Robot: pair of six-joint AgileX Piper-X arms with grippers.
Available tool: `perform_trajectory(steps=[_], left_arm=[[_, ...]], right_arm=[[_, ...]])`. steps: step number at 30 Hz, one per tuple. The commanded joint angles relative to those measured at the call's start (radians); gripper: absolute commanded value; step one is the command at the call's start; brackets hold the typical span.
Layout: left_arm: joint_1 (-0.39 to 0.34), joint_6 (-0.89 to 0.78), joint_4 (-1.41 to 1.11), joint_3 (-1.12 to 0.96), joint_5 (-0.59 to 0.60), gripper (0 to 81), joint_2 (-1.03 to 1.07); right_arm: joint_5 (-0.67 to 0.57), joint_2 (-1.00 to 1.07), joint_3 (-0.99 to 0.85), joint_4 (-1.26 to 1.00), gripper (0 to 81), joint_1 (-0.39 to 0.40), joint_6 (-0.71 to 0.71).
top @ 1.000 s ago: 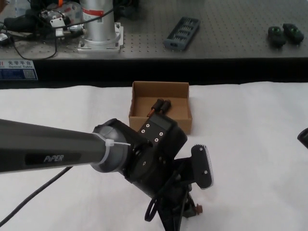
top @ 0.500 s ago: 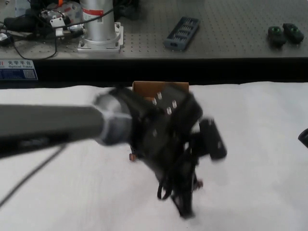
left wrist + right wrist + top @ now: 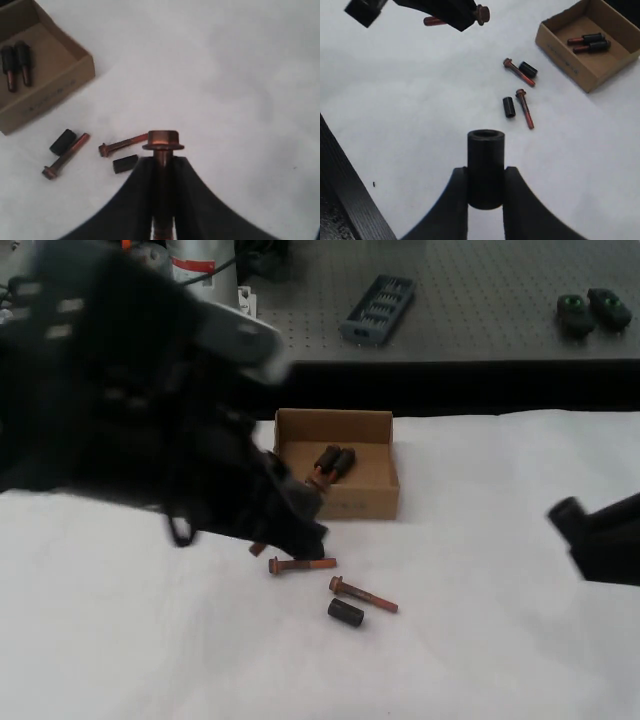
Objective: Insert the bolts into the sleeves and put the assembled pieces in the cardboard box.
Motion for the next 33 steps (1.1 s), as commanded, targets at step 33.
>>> perform_trajectory(steps=[33], left_arm=[[0.105,-0.784,-1.163,0.406,0.174,0.6,-0.170]], right_arm=[[-0.486,0.299,0.076,-0.749,2.7,0.162,0.409]])
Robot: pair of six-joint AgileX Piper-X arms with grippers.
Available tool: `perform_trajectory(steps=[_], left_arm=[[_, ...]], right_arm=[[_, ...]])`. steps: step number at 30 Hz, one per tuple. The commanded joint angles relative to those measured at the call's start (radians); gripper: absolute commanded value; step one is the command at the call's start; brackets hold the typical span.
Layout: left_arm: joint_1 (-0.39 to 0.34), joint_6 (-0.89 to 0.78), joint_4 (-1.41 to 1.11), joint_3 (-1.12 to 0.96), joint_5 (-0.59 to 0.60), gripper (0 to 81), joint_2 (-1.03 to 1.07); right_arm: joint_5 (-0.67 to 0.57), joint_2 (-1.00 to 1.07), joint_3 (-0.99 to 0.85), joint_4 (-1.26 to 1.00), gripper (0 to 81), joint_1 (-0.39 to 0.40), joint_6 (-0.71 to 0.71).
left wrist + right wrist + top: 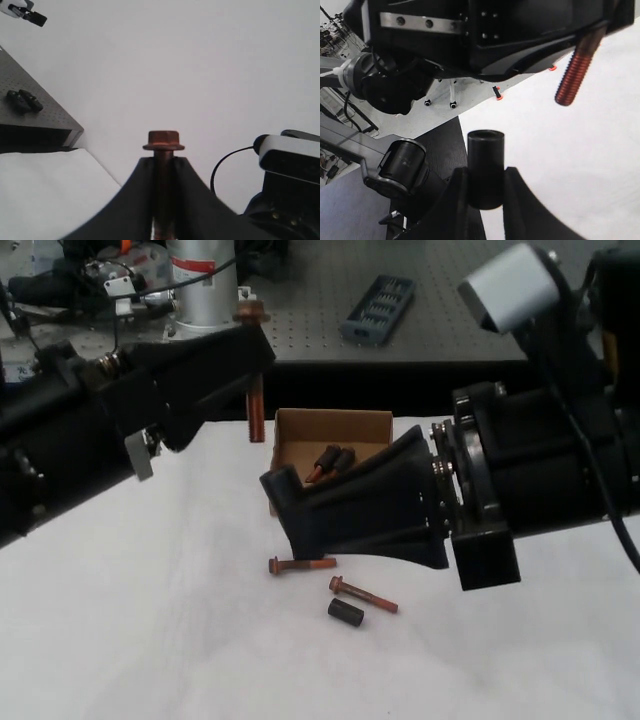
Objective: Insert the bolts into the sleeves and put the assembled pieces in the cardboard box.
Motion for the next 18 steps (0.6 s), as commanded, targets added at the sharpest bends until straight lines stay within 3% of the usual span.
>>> perform_trajectory(steps=[1,18], left_arm=[[0.002,-0.048,-0.059,-0.003,0.017,0.6,-0.010],[-0.001,-0.169,-0.116,-0.003,0.047,0.6,-0.013]], right_arm=[[0.015,0.002,-0.003,-0.018,2.7,0.002,0.001],[0.039,0.002,-0.003,-0.048,2.7,0.002,0.001]])
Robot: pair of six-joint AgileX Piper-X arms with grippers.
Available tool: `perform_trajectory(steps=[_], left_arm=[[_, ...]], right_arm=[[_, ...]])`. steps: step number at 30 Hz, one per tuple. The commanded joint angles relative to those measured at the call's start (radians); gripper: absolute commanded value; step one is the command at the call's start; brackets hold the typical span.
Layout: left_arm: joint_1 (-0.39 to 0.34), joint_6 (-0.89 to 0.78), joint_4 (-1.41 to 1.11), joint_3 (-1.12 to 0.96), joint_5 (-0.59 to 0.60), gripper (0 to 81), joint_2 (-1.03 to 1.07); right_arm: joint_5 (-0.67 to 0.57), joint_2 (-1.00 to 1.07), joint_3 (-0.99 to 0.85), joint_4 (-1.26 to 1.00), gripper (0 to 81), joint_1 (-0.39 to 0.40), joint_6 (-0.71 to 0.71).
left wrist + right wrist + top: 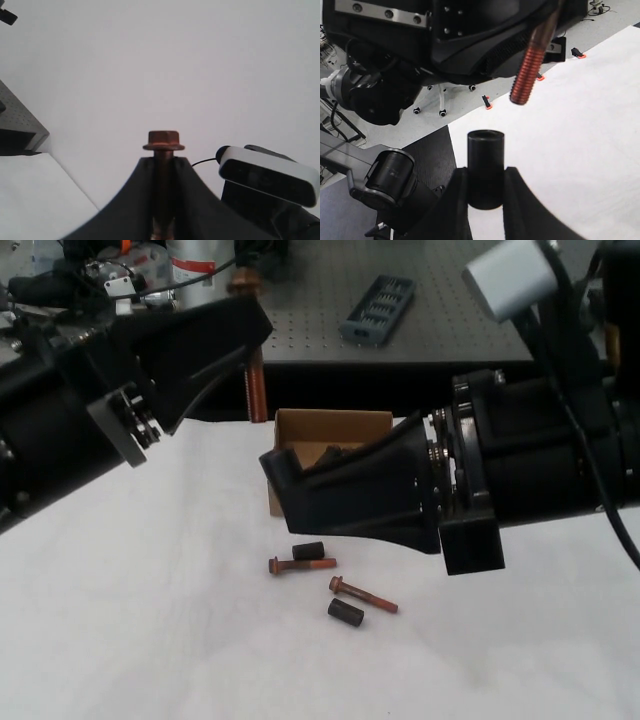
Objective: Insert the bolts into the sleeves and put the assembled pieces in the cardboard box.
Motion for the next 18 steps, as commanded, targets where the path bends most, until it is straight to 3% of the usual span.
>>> perform_trajectory(steps=[1,18], left_arm=[[-0.001,-0.023,-0.033,-0.003,0.014,0.6,-0.013],[-0.001,-0.044,-0.056,-0.003,0.035,0.6,-0.013]], right_arm=[[0.001,0.003,-0.003,-0.017,2.7,0.002,-0.003],[0.017,0.026,-0.005,-0.110,2.7,0.000,0.035]])
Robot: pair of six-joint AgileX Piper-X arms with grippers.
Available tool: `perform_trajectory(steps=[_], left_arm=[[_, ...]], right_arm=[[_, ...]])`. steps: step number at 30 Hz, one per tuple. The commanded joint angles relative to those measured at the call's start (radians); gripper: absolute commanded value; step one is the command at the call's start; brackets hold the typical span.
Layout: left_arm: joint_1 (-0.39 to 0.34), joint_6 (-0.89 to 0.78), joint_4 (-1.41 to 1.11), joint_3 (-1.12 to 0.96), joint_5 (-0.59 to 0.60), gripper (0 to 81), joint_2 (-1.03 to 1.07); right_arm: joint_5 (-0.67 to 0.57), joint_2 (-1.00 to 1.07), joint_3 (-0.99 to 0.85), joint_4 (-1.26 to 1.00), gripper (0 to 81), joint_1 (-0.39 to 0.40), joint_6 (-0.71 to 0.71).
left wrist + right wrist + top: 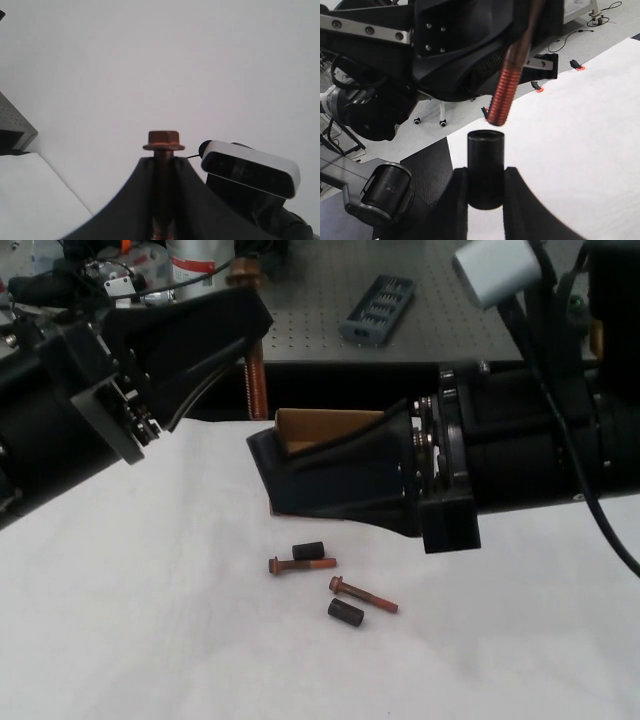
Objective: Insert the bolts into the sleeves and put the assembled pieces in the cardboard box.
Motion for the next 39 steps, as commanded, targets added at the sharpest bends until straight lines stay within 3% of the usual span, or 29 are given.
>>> perform_trajectory(steps=[1,39], left_arm=[[-0.001,-0.016,-0.032,-0.003,0.016,0.6,-0.013],[-0.001,-0.016,-0.028,-0.003,0.016,0.6,-0.013]], right_arm=[[0.015,-0.001,-0.005,-0.026,2.7,0.000,0.001],[0.079,-0.001,-0.005,-0.113,2.7,-0.012,0.069]])
